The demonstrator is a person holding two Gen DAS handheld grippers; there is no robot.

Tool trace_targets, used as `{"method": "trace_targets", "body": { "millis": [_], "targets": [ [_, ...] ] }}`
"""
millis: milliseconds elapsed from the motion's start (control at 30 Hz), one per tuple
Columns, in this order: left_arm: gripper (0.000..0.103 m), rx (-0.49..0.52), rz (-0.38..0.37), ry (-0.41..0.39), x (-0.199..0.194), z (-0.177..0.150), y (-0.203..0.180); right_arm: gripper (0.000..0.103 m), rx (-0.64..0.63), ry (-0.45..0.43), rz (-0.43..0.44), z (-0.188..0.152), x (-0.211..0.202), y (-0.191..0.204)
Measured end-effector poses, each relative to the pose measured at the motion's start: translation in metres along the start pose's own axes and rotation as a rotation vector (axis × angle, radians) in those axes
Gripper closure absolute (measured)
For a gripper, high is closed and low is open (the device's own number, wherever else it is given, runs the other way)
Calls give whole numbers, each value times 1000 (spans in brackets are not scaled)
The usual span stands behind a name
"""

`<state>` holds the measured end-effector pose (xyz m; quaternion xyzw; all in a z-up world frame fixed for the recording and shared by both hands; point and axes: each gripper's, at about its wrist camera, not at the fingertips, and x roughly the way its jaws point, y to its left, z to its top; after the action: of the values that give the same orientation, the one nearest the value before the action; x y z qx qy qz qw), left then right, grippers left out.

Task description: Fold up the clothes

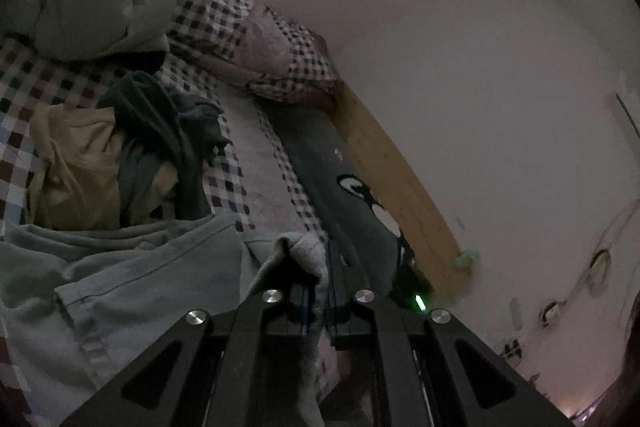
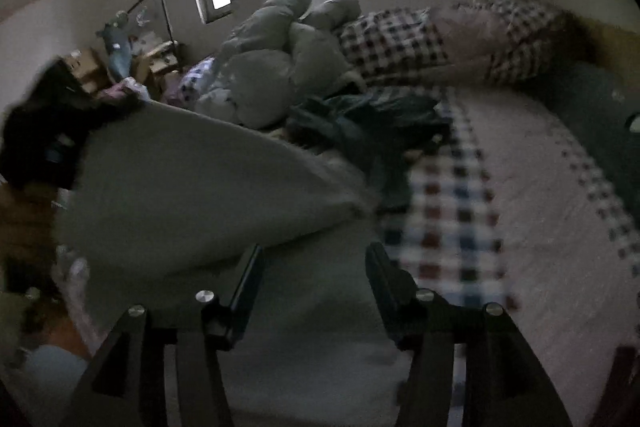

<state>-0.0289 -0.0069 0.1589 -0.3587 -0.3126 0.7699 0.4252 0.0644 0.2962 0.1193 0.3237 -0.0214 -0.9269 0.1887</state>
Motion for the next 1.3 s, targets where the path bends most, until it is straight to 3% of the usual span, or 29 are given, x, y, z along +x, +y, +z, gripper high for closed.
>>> {"method": "trace_targets", "body": {
  "millis": [133, 233, 400, 567, 633, 767, 1000, 1067, 1100, 1200, 1300],
  "targets": [
    [98, -12, 56, 10, -14, -11, 14, 46, -81, 29, -35, 21, 29, -41],
    [98, -87, 103, -36, -32, -21, 49, 46, -215, 53, 31, 30, 45, -52],
    [98, -204, 188, -105, -47, -36, 113, 50, -483, 182, 97, 36, 78, -40],
    [98, -234, 197, -106, -38, -41, 142, 72, -661, 266, 140, 36, 107, -26],
    [98, -215, 194, -98, -36, -40, 143, 77, -722, 290, 165, 39, 117, -21],
    [97, -182, 170, -82, -34, -35, 143, 77, -842, 319, 192, 46, 128, -10],
    [97, -178, 160, -65, -31, -33, 148, 78, -1160, 419, 218, 41, 144, 16],
    [97, -198, 160, -70, -32, -34, 153, 82, -1206, 437, 245, 39, 146, 22],
    [97, -205, 159, -72, -32, -34, 155, 91, -1208, 453, 260, 37, 149, 23],
    [97, -222, 161, -76, -34, -35, 158, 98, -1181, 449, 266, 35, 154, 27],
    [97, -211, 130, -80, -35, -36, 153, 102, -1152, 377, 192, 36, 154, 23]
  ]
}}
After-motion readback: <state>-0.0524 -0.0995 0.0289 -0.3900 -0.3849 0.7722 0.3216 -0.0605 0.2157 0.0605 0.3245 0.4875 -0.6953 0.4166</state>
